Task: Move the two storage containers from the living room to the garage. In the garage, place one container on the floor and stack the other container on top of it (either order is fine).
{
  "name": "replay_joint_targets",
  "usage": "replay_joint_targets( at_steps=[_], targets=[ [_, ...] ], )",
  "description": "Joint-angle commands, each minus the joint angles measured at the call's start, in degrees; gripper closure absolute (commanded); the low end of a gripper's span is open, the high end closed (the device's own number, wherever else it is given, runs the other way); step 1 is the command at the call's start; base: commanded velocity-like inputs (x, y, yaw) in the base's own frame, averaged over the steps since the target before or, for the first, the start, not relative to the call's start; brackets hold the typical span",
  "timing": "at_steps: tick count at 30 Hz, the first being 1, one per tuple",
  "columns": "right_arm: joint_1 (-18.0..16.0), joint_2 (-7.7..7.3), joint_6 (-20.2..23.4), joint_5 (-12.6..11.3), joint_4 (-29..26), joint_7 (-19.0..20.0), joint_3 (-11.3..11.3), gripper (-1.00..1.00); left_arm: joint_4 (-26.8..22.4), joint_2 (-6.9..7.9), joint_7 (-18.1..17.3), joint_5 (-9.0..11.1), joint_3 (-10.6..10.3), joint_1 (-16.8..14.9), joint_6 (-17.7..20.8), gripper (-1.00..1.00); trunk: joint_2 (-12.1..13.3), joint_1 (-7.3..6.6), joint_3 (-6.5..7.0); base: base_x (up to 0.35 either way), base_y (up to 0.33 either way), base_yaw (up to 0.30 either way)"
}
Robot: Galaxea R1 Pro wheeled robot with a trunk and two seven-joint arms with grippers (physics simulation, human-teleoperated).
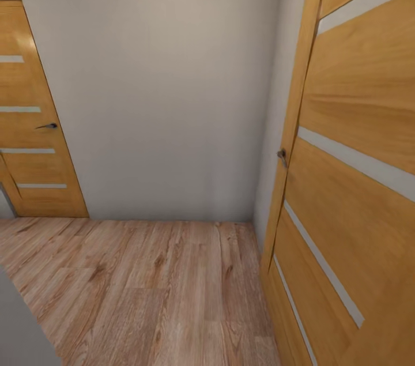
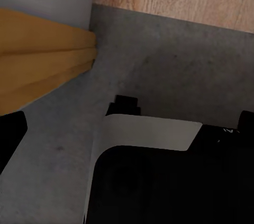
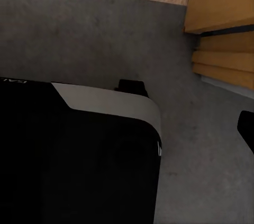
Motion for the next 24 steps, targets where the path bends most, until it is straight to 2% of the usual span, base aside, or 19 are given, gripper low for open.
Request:
replay_joint_targets(
  at_steps=[1, 8, 24],
  targets=[
    [-0.06, 0.05, -0.3, -0.54, 0.17, -0.04, 0.48, -1.0, -0.03, 0.0, 0.08, 0.49, 0.29, -0.03, 0.19, -1.0, -0.04, 0.0, -0.06, 0.0, 0.037, 0.0],
    [-0.07, 0.05, -0.3, -0.54, 0.17, -0.06, 0.48, -1.0, -0.03, -0.08, 0.11, 0.49, 0.29, -0.03, 0.18, -1.0, -0.04, 0.0, -0.06, 0.05, 0.008, 0.0],
    [-0.08, 0.05, -0.3, -0.54, 0.17, -0.09, 0.48, -1.0, -0.03, -0.09, 0.06, 0.49, 0.29, -0.03, 0.13, -1.0, -0.04, 0.0, -0.06, 0.274, 0.0, 0.0]
  ],
)
